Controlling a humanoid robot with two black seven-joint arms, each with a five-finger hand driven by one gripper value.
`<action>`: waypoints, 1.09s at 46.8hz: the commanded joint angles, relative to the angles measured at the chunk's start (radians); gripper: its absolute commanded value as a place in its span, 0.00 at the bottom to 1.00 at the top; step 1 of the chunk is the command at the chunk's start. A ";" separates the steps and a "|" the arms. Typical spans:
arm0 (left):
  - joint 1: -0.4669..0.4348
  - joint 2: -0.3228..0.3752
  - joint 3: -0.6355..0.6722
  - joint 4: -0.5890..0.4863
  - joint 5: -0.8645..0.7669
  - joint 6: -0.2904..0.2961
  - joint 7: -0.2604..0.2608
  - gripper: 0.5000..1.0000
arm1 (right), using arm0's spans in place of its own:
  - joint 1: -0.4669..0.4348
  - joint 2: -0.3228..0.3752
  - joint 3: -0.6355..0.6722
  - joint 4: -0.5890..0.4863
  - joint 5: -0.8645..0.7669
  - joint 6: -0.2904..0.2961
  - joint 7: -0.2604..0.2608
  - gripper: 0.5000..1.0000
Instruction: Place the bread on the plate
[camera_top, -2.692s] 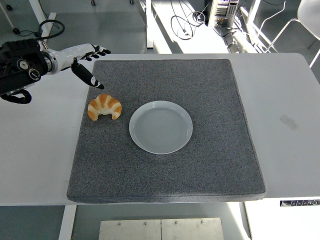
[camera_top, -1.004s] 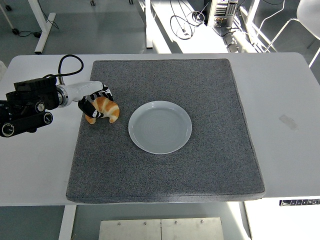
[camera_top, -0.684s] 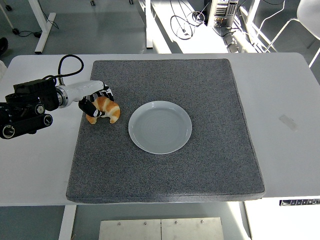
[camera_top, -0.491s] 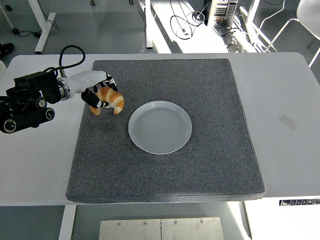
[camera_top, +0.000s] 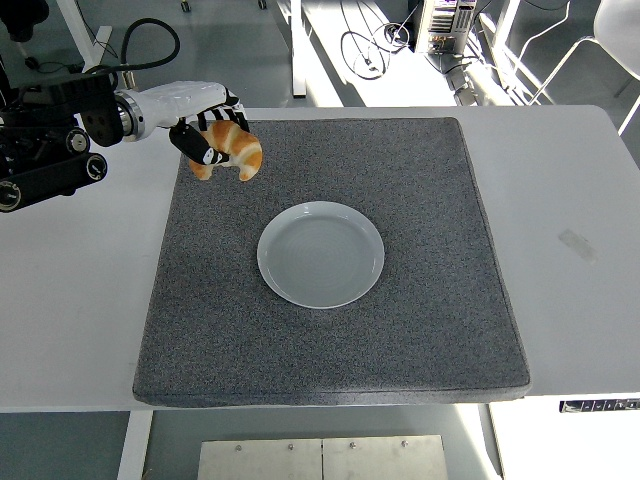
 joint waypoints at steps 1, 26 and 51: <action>0.000 -0.042 0.003 0.009 -0.001 0.001 0.000 0.00 | 0.000 0.000 0.000 -0.001 0.001 0.000 0.000 1.00; 0.021 -0.340 0.012 0.141 0.012 -0.010 -0.052 0.00 | 0.000 0.000 0.000 0.001 0.001 0.000 0.000 1.00; 0.039 -0.358 0.049 0.141 0.015 -0.073 -0.066 0.00 | 0.000 0.000 0.000 0.001 0.000 0.000 0.000 1.00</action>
